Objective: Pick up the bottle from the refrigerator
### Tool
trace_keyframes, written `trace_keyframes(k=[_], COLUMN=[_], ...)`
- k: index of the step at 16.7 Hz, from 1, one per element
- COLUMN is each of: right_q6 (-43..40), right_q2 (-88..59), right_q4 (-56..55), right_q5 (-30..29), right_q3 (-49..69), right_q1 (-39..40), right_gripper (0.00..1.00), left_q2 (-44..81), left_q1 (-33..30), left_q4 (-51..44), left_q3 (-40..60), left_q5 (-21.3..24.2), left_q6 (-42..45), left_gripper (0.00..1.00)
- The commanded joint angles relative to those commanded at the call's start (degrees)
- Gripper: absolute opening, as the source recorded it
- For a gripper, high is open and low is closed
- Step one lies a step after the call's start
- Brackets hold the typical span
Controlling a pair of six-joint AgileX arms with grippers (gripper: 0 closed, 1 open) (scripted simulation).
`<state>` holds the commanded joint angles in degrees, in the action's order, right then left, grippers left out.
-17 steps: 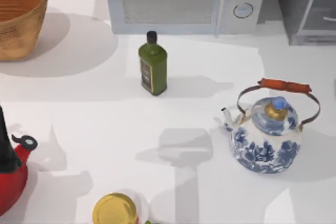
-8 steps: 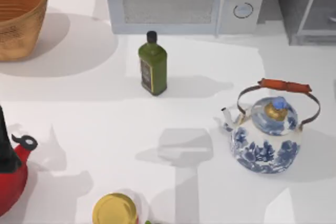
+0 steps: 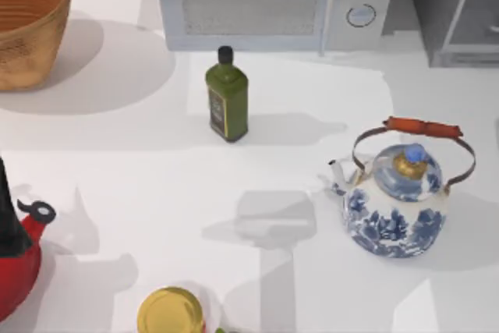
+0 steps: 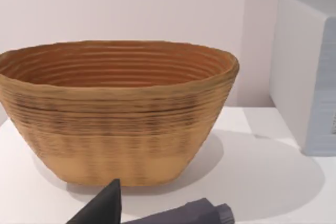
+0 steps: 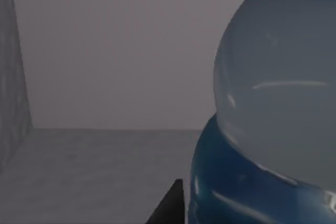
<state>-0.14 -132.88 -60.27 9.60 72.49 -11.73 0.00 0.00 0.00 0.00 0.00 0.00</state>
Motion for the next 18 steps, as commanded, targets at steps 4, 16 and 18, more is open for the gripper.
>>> trace_keyframes(k=[4, 16, 18], right_q6=[0.1, 0.3, 0.3], right_q2=[0.9, 8.0, 10.5], right_q4=[1.0, 8.0, 6.3], right_q5=[0.0, 0.3, 0.8], right_q3=[0.1, 0.4, -2.8], right_q1=[-0.2, -0.4, -0.8], right_gripper=[0.00, 0.00, 0.00], left_q2=[0.0, 0.0, 0.0], left_q1=[0.0, 0.0, 0.0], left_q4=[0.0, 0.0, 0.0], left_q3=[0.0, 0.0, 0.0], left_q5=[0.0, 0.0, 0.0], left_q6=[0.0, 0.0, 0.0], left_gripper=[1.00, 1.00, 1.00])
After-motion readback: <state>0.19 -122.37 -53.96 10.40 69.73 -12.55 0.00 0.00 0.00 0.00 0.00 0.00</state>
